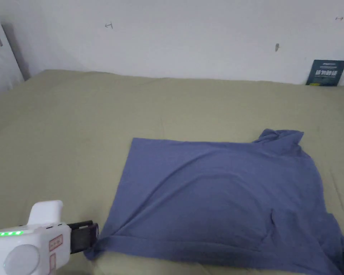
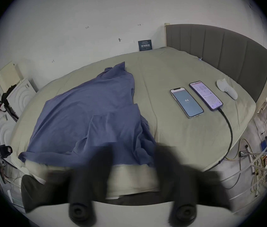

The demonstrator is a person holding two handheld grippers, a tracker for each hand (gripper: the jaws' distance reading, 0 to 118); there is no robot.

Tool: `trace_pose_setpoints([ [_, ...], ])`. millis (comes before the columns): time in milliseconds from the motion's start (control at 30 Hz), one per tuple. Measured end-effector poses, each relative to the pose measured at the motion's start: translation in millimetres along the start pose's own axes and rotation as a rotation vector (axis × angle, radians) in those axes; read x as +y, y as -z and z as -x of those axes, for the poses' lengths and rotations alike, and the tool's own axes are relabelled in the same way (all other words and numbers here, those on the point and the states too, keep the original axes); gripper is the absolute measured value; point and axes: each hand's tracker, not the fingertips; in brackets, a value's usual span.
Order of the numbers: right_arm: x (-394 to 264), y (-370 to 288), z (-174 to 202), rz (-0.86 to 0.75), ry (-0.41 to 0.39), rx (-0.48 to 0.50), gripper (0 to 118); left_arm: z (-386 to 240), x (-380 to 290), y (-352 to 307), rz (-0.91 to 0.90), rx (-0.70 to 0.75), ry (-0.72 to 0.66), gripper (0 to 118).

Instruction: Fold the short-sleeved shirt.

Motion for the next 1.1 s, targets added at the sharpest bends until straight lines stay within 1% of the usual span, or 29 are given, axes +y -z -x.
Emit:
trace_pose_setpoints([
  [33,-2,1,2,0.012,-0.027,-0.042,0,1,0,1,0.025,0.002,-0.001,0],
  [67,-7,2,3,-0.005,-0.017,-0.027,0,6,-2,10,0.024,0.044,-0.035,0],
  [100,-12,6,4,0.016,-0.009,-0.021,0,5,-3,8,0.019,0.048,-0.022,0],
  [133,-16,9,5,0.044,0.001,0.015,0,5,-1,10,0.076,0.034,0.008,0],
  [200,-23,11,7,0.036,0.005,-0.003,0,10,-11,21,0.087,-0.038,-0.050,0],
  [233,-17,29,9,0.111,-0.073,0.085,0,11,-13,26,0.086,-0.027,-0.043,0],
  [267,-14,37,7,0.113,-0.066,0.082,0,10,-13,32,0.089,-0.015,-0.043,0],
  [300,-14,42,7,0.117,-0.067,0.080,0,9,-12,37,0.101,-0.006,-0.042,27],
  [333,-13,47,6,0.120,-0.074,0.079,0,4,-5,36,0.145,0.036,-0.031,82],
  [367,-13,37,11,0.093,-0.134,0.112,0,3,-5,44,0.203,0.037,-0.020,118],
  [400,-14,36,10,0.098,-0.136,0.104,0,3,-4,40,0.145,-0.010,-0.014,114],
  [467,-12,44,9,0.101,-0.153,0.092,0,-1,-14,64,0.191,0.020,0.054,114],
  [500,-16,33,12,0.068,-0.143,0.045,0,-2,-19,70,0.191,0.037,0.069,113],
  [533,-20,27,16,0.078,-0.157,0.042,0,-1,-22,72,0.166,0.022,0.061,108],
  [567,-21,26,17,0.076,-0.160,0.036,0,2,-23,74,0.144,0.010,0.051,90],
  [600,-21,26,16,0.073,-0.161,0.036,0,10,-18,85,0.148,-0.004,0.044,57],
  [633,-22,30,15,0.074,-0.165,0.038,0,14,-16,93,0.148,-0.005,0.047,12],
  [667,-22,32,15,0.077,-0.171,0.035,1,18,-17,101,0.154,-0.002,0.053,3],
  [700,-23,32,16,0.077,-0.178,0.032,19,22,-18,106,0.161,-0.005,0.028,3],
  [733,-25,31,17,0.073,-0.186,0.034,59,1,-16,87,0.179,-0.012,0.035,3],
  [767,-16,48,6,0.113,-0.185,0.063,116,-5,-16,80,0.178,-0.016,0.033,3],
  [800,-11,63,-3,0.167,-0.197,0.125,117,-5,-17,81,0.177,-0.015,0.032,3],
  [833,-13,64,-5,0.127,-0.198,0.150,116,-4,-17,82,0.187,-0.032,0.015,3],
  [867,-16,69,-6,0.166,-0.190,0.124,116,-15,-16,73,0.187,-0.026,0.011,3],
  [900,-10,79,-9,0.198,-0.206,0.103,116,-21,-16,68,0.188,-0.023,0.005,3],
  [967,-11,91,-13,0.189,-0.229,0.100,113,-28,-17,65,0.187,-0.025,-0.004,3],
  [1000,-11,96,-16,0.197,-0.230,0.102,102,-33,-15,55,0.188,-0.024,-0.006,3],
  [1033,-11,91,-12,0.199,-0.222,0.106,77,-39,-16,51,0.188,-0.021,-0.005,3],
  [1100,-10,91,-16,0.168,-0.184,0.120,52,-48,-17,45,0.188,-0.008,0.001,3],
])
